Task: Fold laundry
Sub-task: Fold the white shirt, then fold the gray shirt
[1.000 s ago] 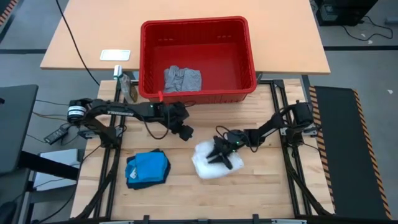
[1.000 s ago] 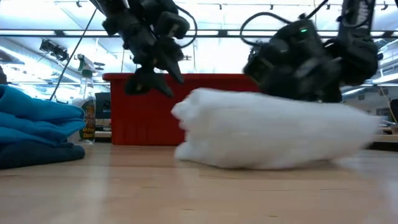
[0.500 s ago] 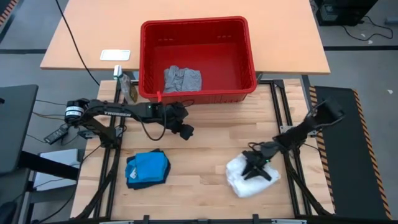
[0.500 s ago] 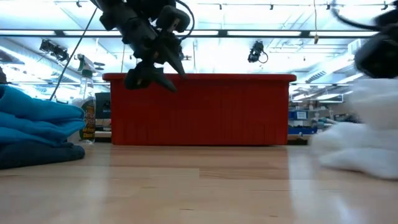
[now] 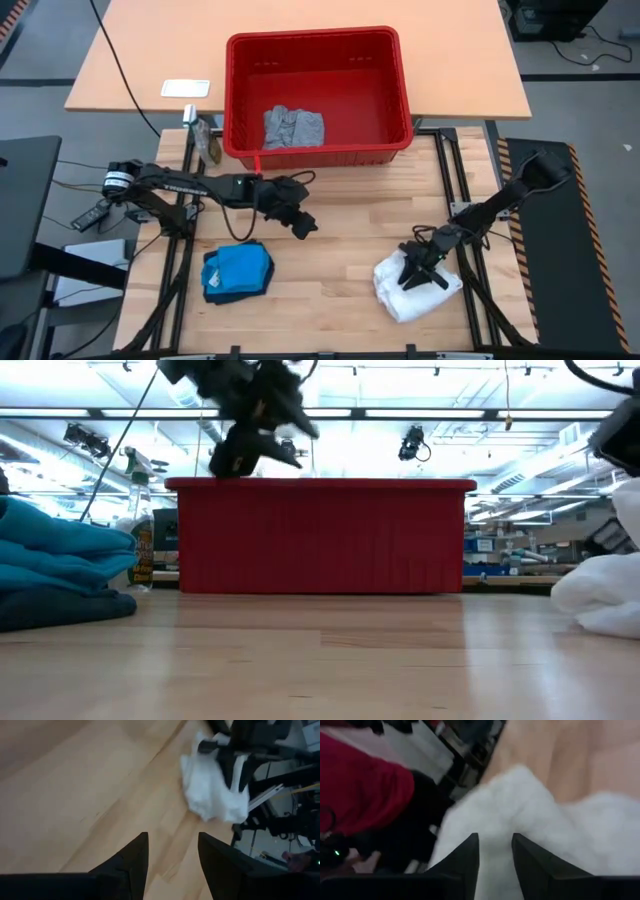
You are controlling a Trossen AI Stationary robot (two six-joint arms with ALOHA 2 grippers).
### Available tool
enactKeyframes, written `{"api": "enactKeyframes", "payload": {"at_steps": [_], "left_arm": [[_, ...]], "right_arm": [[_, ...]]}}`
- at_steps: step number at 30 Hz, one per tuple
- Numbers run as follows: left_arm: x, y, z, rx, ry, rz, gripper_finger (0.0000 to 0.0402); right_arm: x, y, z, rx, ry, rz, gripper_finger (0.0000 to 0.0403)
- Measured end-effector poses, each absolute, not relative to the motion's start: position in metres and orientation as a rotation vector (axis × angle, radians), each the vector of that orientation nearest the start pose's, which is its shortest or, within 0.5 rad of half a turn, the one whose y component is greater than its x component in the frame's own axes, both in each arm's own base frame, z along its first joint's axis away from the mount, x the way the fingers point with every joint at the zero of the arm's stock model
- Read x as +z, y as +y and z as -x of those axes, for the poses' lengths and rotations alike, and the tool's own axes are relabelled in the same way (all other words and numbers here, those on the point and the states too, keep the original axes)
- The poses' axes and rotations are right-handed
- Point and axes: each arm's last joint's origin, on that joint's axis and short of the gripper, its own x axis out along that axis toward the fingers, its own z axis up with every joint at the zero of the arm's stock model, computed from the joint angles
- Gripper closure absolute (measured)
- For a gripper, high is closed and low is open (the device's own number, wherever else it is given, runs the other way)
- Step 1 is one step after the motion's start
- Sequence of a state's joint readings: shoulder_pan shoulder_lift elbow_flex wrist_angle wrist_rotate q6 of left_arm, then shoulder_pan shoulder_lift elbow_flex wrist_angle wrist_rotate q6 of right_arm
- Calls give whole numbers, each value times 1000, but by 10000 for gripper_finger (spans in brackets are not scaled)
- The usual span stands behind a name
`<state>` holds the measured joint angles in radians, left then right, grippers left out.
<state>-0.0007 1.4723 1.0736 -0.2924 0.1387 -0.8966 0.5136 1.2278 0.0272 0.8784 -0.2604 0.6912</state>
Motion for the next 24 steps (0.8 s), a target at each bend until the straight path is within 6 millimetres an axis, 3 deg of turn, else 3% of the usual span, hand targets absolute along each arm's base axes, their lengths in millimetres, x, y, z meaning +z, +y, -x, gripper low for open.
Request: {"api": "enactKeyframes", "payload": {"at_steps": [6,11,16,21,24], "left_arm": [[312,1,-323,196,610,789,230],[348,24,-317,277,603,637,230],[366,71,-303,439,601,559,230],[368,133,-284,604,531,575,230],[367,166,-268,678,533,524,230]], "right_arm": [[141,84,-157,583,417,-660,236],[165,72,-177,442,236,-630,203],[202,45,-210,185,67,-516,200],[253,1,-259,-71,190,-441,204],[291,-30,-282,-177,178,-378,203]]}}
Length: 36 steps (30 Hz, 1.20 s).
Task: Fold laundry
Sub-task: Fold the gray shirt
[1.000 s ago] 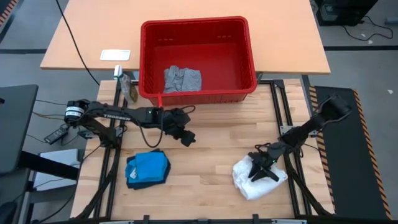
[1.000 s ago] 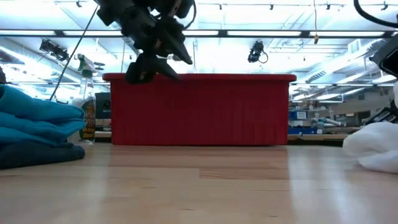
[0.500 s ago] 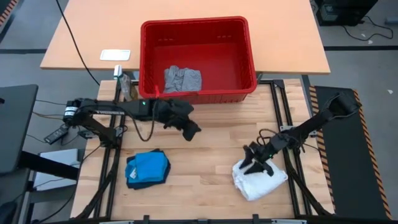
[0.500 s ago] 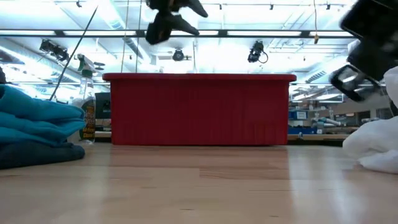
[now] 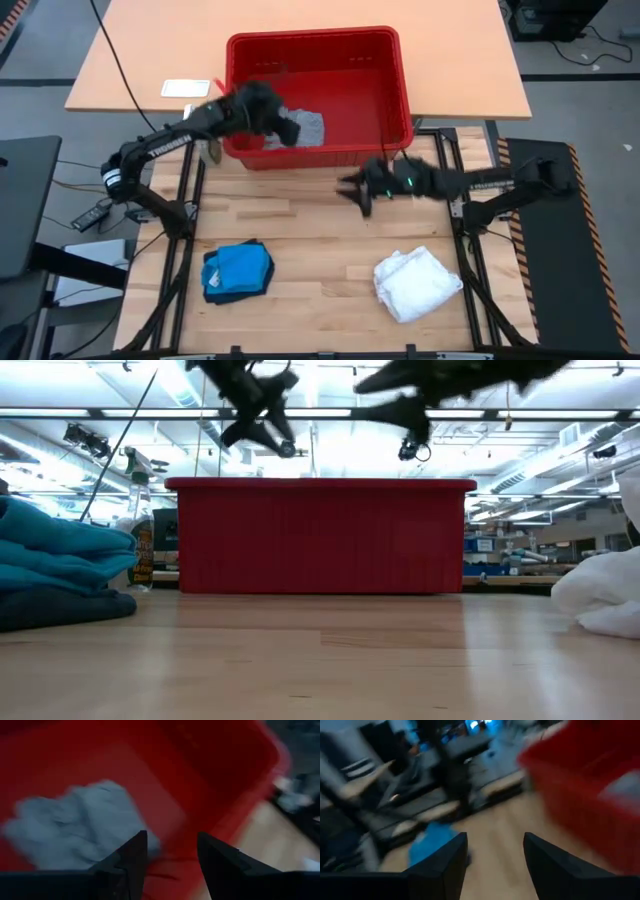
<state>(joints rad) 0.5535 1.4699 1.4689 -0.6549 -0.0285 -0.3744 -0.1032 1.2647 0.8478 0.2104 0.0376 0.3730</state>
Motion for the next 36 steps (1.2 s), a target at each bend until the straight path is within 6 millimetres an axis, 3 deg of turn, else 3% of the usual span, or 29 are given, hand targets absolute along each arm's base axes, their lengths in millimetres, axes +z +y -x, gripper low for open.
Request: {"api": "enactKeyframes", "payload": {"at_steps": [2,6,9,12,17,25,36], "left_arm": [[365,184,-256,730,545,513,230],[365,207,-238,741,546,493,230],[366,218,-229,693,551,437,230],[365,226,-224,638,556,389,230],[360,237,-217,614,569,404,230],[340,249,-223,576,677,338,230],[271,284,-235,553,904,445,230]], "right_arm": [[320,-55,-295,-243,110,-348,202],[357,-121,-314,-409,111,-330,202],[358,-174,-329,-482,216,-316,202],[346,-221,-344,-499,325,-372,202],[311,-274,-366,-472,467,-466,202],[248,-312,-393,-494,534,-463,199],[181,-329,-405,-513,669,-407,182]]}}
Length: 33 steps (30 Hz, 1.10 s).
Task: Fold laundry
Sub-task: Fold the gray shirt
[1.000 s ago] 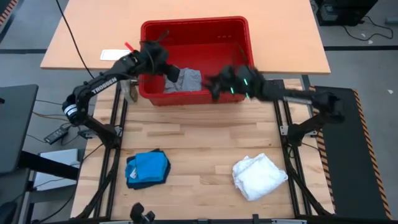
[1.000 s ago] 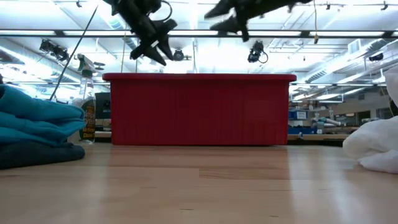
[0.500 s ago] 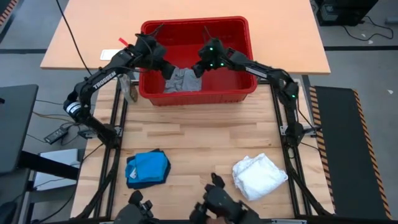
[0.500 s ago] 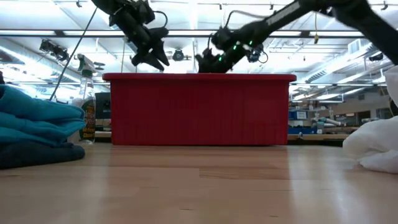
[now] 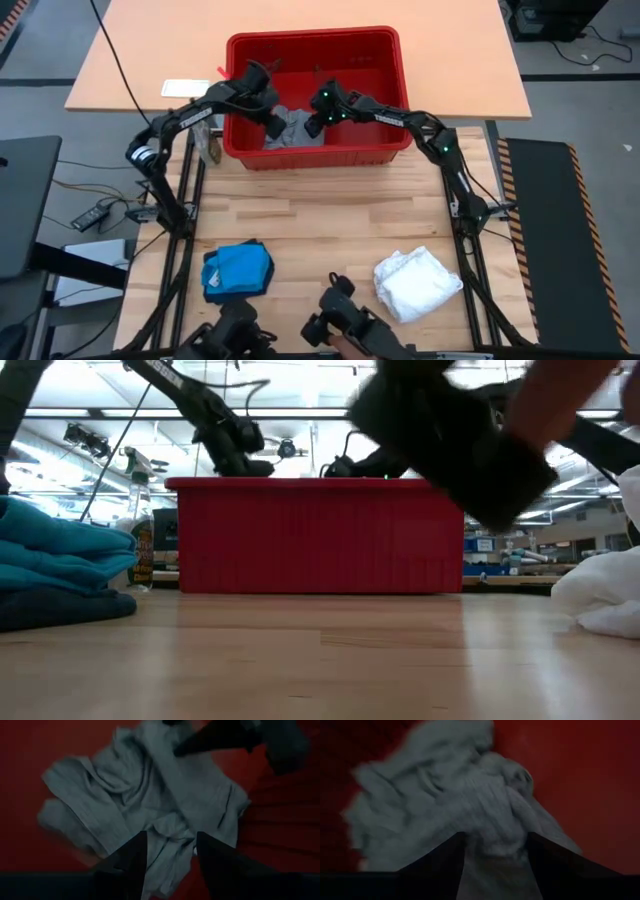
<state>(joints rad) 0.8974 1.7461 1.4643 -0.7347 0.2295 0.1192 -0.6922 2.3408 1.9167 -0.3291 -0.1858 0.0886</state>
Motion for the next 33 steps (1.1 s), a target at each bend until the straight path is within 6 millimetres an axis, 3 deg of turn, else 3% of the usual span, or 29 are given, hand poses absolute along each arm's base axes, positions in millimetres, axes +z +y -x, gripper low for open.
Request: {"api": "enactKeyframes", "payload": {"at_steps": [5,8,15,28,33], "left_arm": [[262,286,-236,544,944,471,230],[263,287,-237,548,923,457,230],[264,288,-240,552,905,449,230],[264,297,-244,579,827,419,230],[223,317,-253,591,881,462,230]], "right_arm": [[160,-334,-405,-560,721,-395,188],[153,-336,-403,-574,744,-397,217],[151,-338,-401,-549,743,-418,382],[153,-339,-404,-518,667,-532,393],[161,-334,-408,-510,645,-526,393]]}}
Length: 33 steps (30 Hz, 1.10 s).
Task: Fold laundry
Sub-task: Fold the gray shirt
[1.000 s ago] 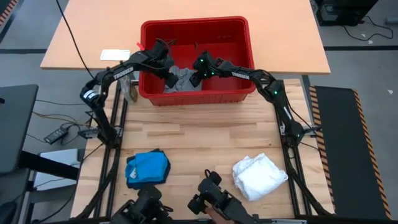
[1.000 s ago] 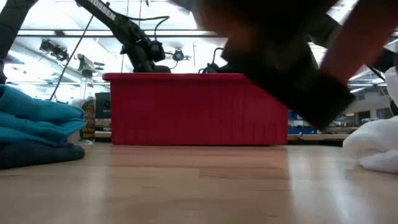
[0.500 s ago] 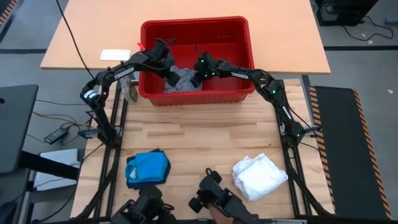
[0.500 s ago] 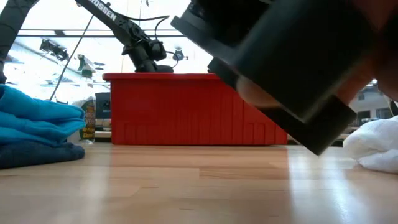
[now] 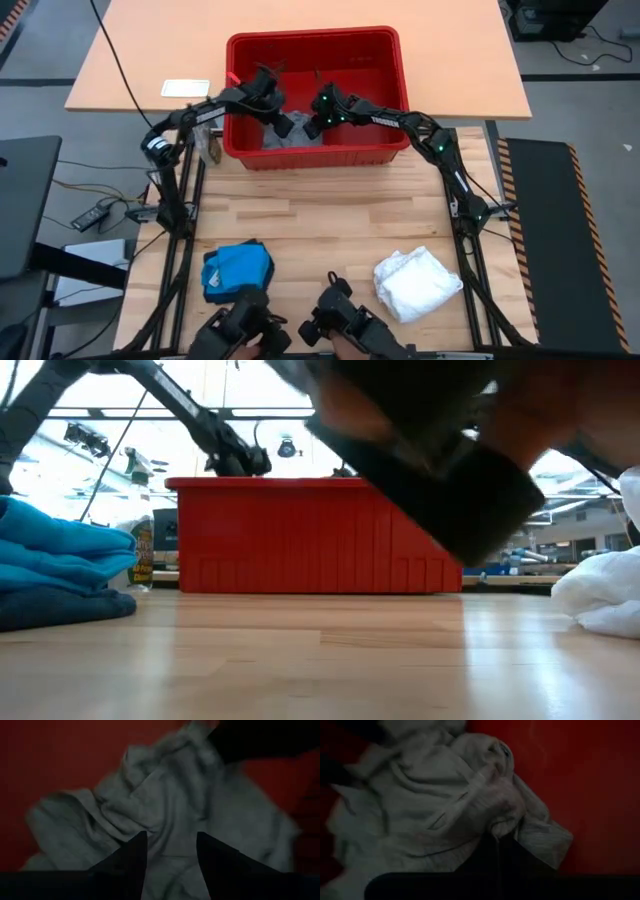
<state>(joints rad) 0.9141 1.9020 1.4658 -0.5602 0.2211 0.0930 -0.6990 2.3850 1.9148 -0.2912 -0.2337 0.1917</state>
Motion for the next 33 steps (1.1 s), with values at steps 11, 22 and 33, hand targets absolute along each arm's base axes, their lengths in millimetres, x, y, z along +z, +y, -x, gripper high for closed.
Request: {"api": "enactKeyframes", "payload": {"at_steps": [11,22,33], "left_arm": [[162,328,-268,586,1008,505,253],[267,303,-250,616,791,305,395],[441,179,-196,519,275,-186,398]], "right_arm": [[237,-310,-419,-415,435,-357,394],[324,-289,-396,-450,296,-167,394],[467,-209,-324,-442,64,113,394]]}}
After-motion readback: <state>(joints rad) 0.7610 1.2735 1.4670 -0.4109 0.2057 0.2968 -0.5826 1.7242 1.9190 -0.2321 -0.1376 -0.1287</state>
